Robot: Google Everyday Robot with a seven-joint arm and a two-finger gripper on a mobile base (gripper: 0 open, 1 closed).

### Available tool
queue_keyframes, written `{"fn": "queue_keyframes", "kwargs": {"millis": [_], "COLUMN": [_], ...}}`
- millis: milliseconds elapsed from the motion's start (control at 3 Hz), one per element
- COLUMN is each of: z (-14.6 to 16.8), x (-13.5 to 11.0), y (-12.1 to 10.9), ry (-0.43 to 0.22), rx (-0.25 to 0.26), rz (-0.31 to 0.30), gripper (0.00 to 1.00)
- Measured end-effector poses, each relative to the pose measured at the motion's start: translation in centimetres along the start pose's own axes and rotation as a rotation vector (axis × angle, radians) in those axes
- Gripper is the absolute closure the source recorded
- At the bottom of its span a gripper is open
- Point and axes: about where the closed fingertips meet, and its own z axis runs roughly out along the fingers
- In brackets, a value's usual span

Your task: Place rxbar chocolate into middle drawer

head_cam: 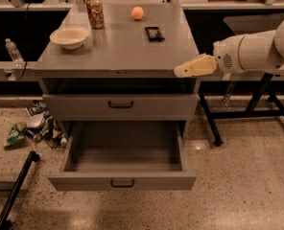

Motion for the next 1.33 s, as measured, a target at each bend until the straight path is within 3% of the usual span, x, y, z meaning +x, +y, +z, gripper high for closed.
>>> {"fn": "queue_keyframes", "kwargs": {"millis": [333, 667, 1333], "z": [4.3, 6.5, 11.9], "x": [-0.6, -1.5, -3.4], "y": [-1.5, -2.9, -5.1], "ry": [-0.107, -0.17, -0.175], "rx": [0.06, 0.088, 0.126], "rz": [0.081, 0.104, 0.062], "gripper": [0.0, 0.0, 0.0]}}
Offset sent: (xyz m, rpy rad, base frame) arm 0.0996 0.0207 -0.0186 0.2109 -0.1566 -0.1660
